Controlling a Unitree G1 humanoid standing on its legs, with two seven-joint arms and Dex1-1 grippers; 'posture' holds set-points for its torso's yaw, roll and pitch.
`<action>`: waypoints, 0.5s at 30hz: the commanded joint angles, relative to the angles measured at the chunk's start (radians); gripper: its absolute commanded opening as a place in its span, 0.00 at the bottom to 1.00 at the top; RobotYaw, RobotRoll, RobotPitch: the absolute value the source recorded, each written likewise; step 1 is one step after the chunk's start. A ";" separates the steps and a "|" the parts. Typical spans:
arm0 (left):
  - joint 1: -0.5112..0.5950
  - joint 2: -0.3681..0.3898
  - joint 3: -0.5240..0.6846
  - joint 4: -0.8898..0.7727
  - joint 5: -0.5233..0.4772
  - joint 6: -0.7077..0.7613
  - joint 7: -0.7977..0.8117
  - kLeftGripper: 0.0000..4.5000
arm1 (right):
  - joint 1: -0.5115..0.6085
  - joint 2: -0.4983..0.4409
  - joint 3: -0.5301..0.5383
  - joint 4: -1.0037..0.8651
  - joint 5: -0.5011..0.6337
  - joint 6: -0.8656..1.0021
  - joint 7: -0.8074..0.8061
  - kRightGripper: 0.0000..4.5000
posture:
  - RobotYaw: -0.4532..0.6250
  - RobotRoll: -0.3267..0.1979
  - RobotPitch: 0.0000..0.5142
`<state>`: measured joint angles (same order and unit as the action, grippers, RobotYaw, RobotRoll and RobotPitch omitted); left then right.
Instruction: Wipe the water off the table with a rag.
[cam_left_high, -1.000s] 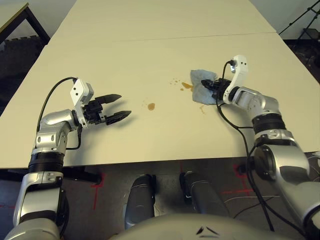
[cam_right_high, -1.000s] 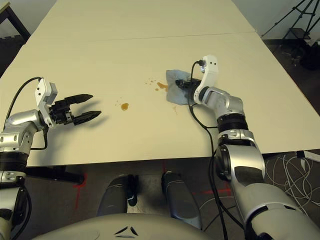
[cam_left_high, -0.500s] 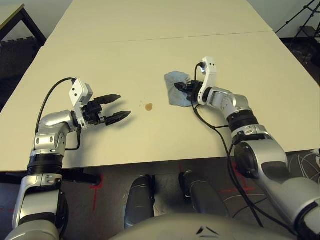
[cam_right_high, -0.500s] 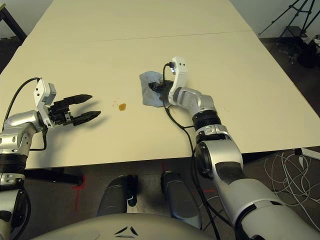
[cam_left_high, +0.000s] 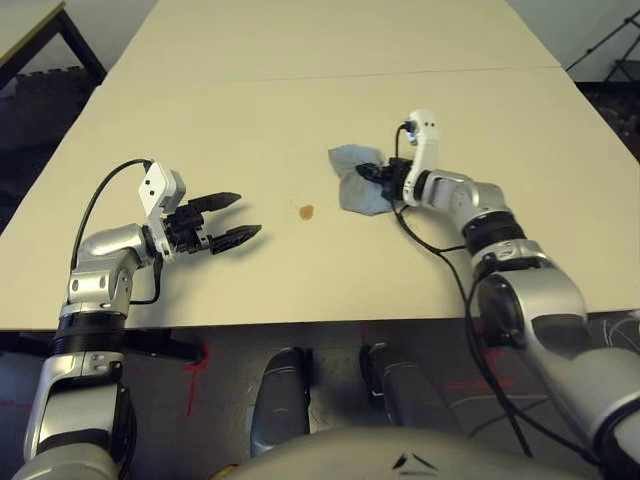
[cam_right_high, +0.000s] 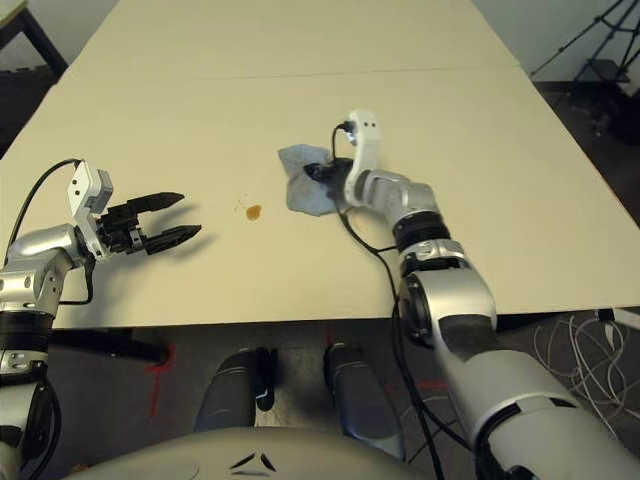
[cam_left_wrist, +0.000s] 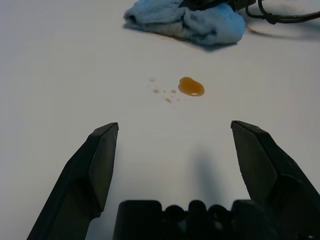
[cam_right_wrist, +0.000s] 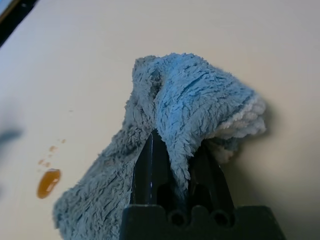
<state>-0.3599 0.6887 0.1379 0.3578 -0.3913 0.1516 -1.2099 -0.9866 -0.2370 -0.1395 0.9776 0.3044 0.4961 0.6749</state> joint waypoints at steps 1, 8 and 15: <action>-0.018 0.003 -0.008 0.019 0.008 -0.006 -0.008 1.00 | -0.009 -0.114 0.003 0.006 -0.042 -0.022 0.033 0.02 | 0.33 0.62 0.26; -0.040 0.001 -0.014 0.046 0.015 -0.017 -0.016 1.00 | 0.035 -0.270 0.008 -0.033 -0.077 -0.009 0.093 0.02 | 0.32 0.62 0.26; -0.050 0.003 -0.019 0.064 0.017 -0.024 -0.032 1.00 | 0.108 -0.264 -0.081 -0.324 0.077 0.239 0.098 0.02 | 0.30 0.62 0.26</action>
<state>-0.4092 0.6866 0.1330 0.4106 -0.3878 0.1355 -1.2282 -0.8767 -0.5123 -0.1846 0.7551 0.3182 0.6652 0.7712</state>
